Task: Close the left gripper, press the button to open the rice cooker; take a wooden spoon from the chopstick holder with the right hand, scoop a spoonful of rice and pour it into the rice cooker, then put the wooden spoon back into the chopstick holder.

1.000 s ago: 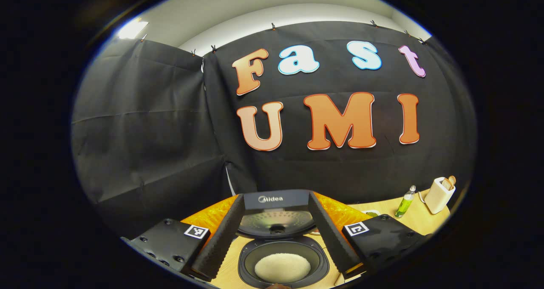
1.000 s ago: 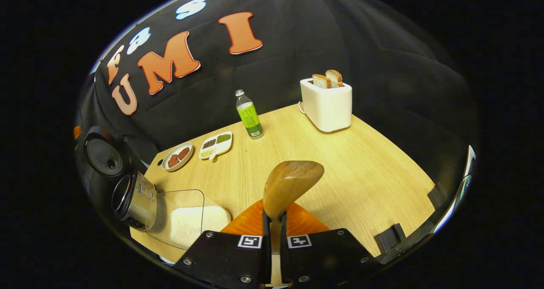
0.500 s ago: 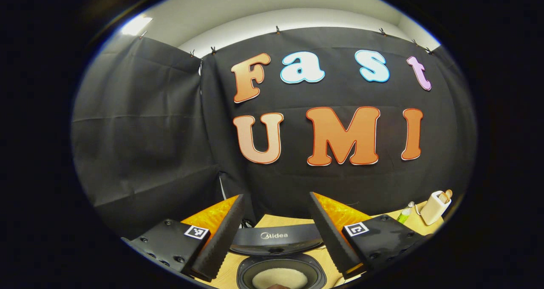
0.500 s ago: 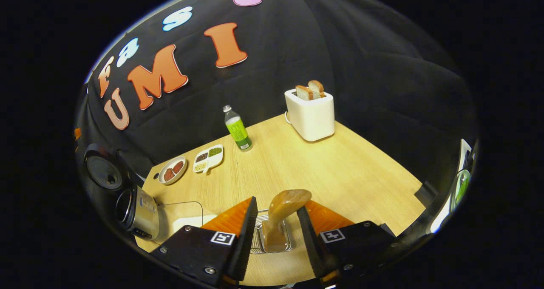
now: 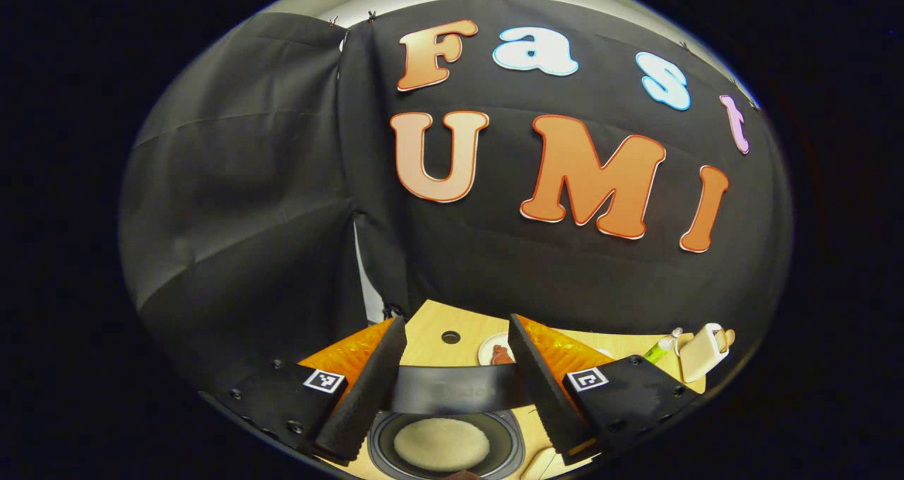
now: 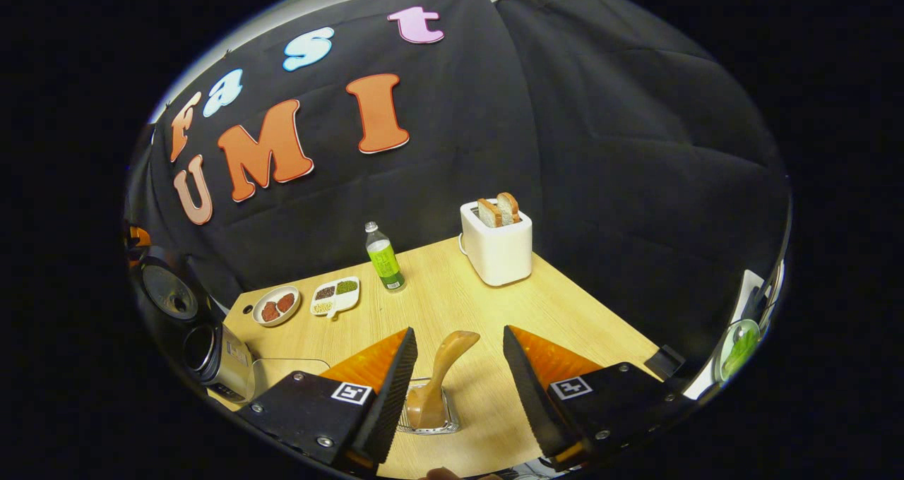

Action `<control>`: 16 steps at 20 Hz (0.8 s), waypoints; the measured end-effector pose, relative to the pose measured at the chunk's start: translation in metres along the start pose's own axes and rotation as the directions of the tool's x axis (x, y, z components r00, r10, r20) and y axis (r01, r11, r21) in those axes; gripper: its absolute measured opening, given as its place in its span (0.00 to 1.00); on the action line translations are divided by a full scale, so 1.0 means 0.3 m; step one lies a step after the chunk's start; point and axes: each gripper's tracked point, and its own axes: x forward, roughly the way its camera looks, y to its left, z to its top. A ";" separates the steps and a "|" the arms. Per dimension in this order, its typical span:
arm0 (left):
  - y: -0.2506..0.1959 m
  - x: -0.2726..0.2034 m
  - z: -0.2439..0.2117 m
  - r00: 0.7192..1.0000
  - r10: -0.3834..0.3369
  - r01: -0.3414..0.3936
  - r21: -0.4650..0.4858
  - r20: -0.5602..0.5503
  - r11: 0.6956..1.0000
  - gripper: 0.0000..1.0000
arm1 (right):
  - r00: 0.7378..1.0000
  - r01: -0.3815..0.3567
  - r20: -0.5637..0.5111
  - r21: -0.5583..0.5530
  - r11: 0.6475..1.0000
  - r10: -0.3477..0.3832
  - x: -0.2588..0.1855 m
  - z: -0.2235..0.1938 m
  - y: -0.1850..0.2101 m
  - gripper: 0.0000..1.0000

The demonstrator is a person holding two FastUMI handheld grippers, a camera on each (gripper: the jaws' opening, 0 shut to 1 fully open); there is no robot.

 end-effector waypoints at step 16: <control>-0.045 -0.141 -0.190 0.985 -0.024 0.031 0.040 -0.168 0.999 0.98 | 0.997 -0.078 -0.020 -0.035 0.996 0.078 0.021 0.010 0.059 0.77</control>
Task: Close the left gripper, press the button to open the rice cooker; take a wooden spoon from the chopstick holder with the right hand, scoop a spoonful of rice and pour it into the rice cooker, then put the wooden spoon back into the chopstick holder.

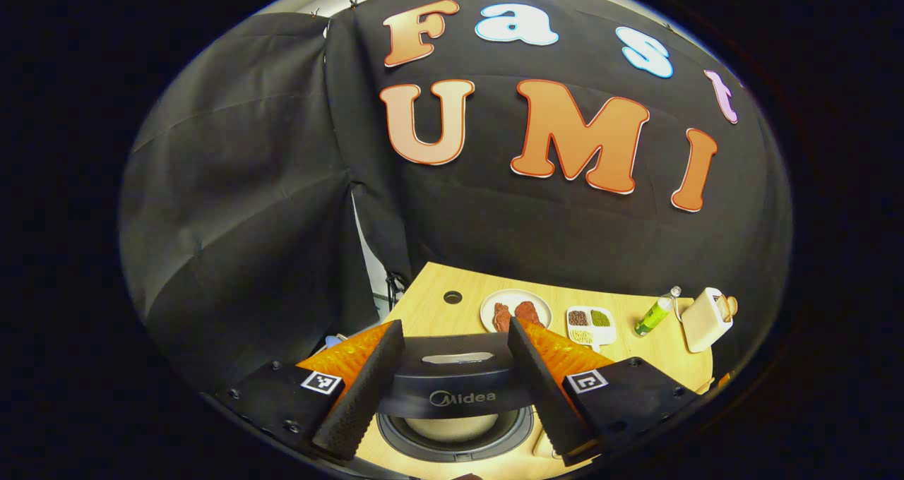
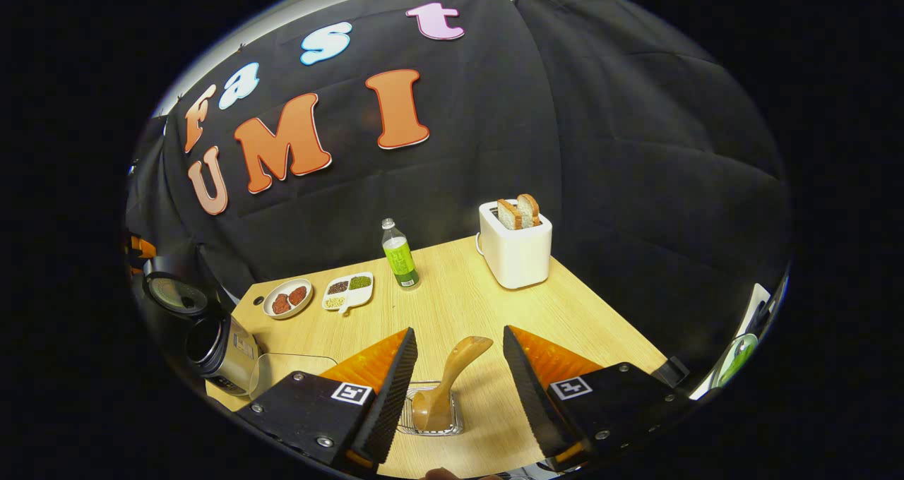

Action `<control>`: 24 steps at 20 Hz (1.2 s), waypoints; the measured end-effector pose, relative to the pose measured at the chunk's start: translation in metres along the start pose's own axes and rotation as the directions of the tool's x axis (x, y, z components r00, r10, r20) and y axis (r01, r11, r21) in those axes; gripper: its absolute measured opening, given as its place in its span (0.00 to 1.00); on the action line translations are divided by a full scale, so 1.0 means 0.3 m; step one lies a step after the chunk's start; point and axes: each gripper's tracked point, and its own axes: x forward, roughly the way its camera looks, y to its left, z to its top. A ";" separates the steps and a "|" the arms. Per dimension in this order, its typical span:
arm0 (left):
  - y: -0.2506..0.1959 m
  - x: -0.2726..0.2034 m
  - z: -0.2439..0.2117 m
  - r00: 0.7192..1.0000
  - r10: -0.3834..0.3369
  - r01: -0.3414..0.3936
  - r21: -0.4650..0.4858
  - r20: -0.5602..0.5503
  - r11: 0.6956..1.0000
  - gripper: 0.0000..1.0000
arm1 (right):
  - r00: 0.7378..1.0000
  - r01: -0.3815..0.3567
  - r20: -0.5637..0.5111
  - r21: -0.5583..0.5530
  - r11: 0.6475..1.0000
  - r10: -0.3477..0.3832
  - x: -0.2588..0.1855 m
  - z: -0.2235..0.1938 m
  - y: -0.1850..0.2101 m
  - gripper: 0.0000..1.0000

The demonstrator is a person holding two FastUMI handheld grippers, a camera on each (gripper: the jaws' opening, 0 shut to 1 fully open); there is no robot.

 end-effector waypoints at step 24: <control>-0.048 0.007 -0.659 0.800 0.053 -0.058 0.012 -0.598 0.998 1.00 | 0.995 -0.097 -0.038 -0.056 0.994 0.095 0.037 -0.038 0.100 0.77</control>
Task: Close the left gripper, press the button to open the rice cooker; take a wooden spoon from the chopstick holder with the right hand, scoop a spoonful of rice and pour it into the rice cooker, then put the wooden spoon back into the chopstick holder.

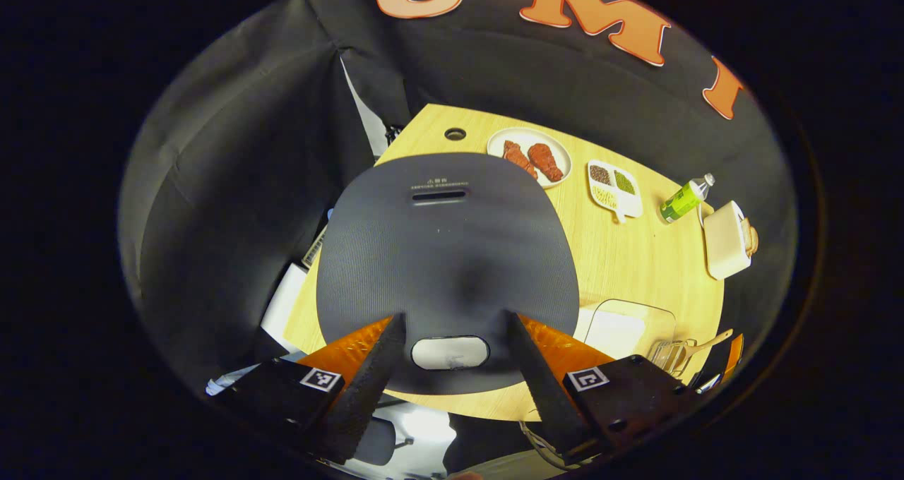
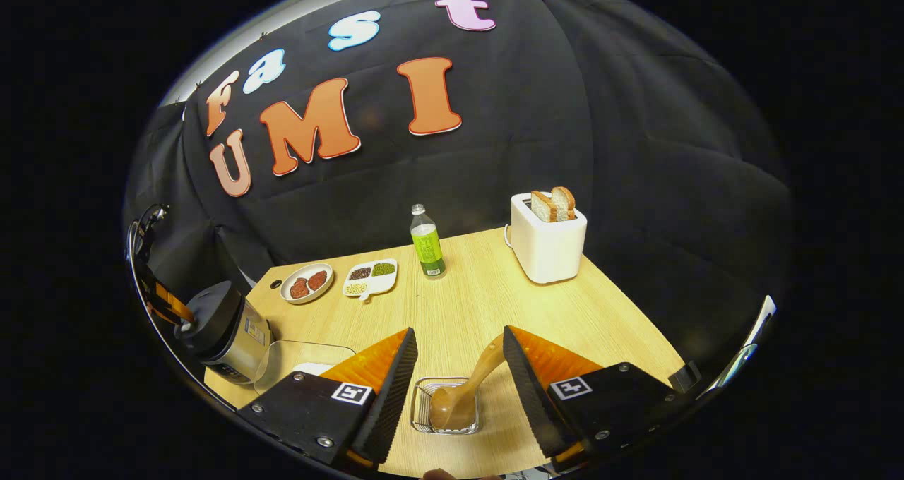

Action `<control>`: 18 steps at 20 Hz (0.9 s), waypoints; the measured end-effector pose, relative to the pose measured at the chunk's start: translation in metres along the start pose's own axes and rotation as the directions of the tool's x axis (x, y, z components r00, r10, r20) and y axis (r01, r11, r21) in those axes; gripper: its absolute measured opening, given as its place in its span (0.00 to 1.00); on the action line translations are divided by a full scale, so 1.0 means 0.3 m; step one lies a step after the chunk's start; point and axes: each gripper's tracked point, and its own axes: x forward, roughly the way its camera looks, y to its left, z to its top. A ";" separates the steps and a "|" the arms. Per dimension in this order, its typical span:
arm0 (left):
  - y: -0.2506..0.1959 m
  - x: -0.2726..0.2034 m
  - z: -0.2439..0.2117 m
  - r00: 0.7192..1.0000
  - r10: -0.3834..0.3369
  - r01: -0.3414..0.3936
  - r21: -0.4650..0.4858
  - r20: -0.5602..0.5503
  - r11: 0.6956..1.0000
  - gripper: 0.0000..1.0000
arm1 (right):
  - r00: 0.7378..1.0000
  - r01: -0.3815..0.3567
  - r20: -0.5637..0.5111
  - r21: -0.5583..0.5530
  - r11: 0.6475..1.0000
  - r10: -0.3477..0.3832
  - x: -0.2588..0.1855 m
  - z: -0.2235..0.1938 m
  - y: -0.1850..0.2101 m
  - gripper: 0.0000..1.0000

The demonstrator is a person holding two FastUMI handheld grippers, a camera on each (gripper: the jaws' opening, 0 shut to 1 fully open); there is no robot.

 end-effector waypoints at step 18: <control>0.037 0.011 0.011 0.993 0.052 -0.050 -0.024 0.104 0.998 0.95 | 0.997 -0.072 0.030 -0.085 0.994 0.075 0.034 0.087 0.123 0.77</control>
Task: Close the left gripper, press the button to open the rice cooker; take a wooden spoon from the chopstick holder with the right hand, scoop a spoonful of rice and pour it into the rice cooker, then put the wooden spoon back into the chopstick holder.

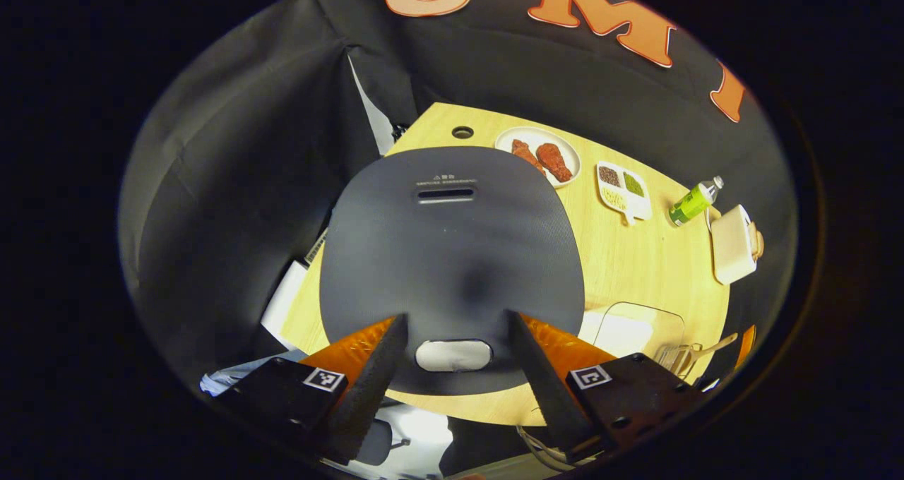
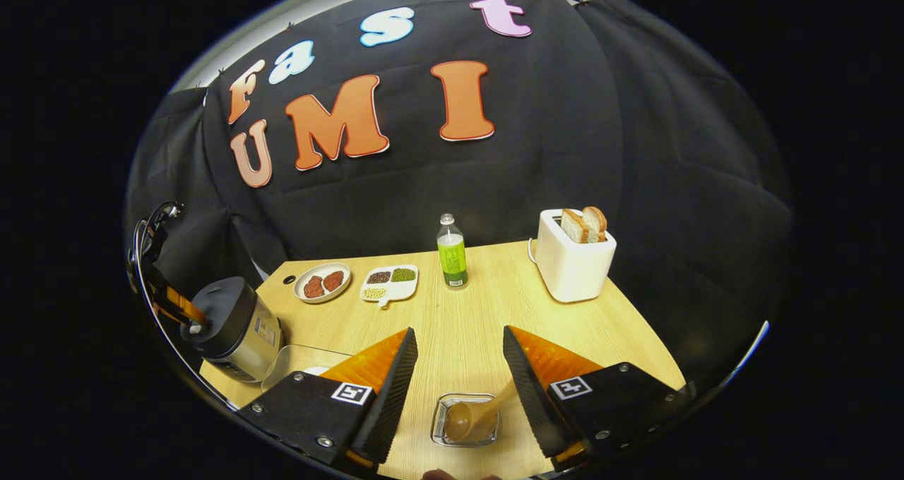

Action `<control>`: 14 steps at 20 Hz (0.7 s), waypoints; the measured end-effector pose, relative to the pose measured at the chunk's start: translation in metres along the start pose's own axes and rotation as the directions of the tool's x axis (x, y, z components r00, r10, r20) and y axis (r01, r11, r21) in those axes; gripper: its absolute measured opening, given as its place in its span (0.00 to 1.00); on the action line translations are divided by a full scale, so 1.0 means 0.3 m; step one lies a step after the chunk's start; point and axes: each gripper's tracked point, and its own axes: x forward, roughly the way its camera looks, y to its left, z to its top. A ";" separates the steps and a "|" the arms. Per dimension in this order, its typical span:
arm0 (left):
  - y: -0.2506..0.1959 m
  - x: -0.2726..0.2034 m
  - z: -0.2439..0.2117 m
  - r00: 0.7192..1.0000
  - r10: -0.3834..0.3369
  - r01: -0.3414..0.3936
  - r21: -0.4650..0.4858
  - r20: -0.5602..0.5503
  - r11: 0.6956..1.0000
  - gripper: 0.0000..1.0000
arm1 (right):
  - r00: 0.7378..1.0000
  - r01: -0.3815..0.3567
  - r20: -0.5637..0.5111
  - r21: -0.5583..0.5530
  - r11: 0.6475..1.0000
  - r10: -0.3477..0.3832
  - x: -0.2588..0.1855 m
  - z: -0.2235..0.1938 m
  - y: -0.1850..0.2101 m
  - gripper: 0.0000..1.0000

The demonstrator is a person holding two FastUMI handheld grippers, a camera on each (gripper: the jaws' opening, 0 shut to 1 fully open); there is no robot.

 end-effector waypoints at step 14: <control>-0.263 -0.573 0.380 0.644 -0.188 0.093 0.168 0.742 0.981 0.98 | 0.969 -0.084 0.228 -0.056 0.995 0.094 -0.058 0.326 0.148 0.77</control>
